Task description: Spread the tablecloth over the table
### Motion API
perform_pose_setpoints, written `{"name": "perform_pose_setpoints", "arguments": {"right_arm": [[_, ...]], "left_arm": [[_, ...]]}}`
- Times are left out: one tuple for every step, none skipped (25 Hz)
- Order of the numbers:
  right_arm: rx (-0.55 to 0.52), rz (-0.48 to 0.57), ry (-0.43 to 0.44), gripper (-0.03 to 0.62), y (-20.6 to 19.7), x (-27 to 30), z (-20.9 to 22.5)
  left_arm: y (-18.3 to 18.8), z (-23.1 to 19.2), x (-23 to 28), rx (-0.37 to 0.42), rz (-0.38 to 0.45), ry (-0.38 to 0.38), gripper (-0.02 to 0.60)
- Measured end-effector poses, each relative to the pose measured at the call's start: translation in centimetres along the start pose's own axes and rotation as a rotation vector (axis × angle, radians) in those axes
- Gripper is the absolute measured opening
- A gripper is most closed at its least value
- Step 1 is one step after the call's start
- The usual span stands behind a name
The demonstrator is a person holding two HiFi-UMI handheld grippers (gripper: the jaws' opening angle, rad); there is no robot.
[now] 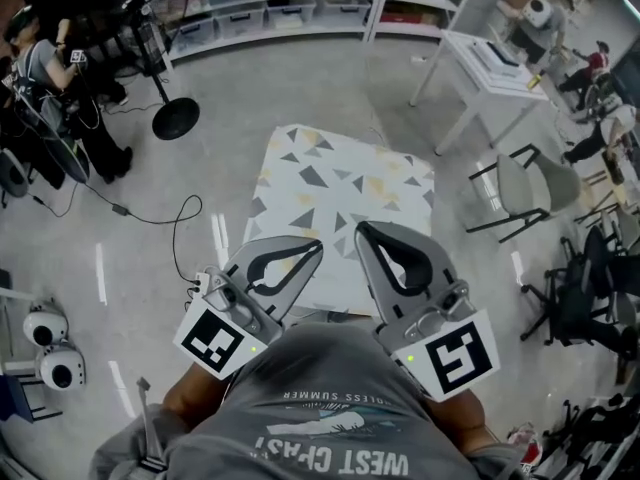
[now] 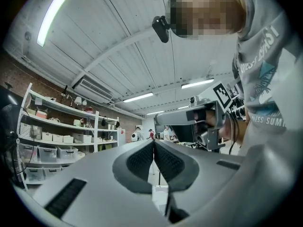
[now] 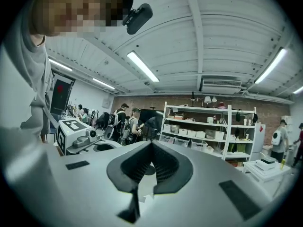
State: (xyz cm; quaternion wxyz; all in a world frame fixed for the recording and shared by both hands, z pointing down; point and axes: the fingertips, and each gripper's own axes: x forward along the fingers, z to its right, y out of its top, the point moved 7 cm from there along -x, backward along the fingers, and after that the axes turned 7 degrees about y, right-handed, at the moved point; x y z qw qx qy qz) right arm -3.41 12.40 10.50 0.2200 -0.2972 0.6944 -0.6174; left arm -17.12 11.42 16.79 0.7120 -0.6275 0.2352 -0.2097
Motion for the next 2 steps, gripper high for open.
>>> {"name": "perform_pose_setpoints", "arguments": {"right_arm": [[-0.001, -0.001, 0.001, 0.008, 0.15, -0.05, -0.21], [-0.002, -0.002, 0.001, 0.008, 0.3, -0.1, -0.43]], "left_arm": [[0.11, 0.13, -0.27, -0.003, -0.001, 0.0, 0.0], [0.21, 0.26, -0.55, -0.006, -0.002, 0.0, 0.0]]}}
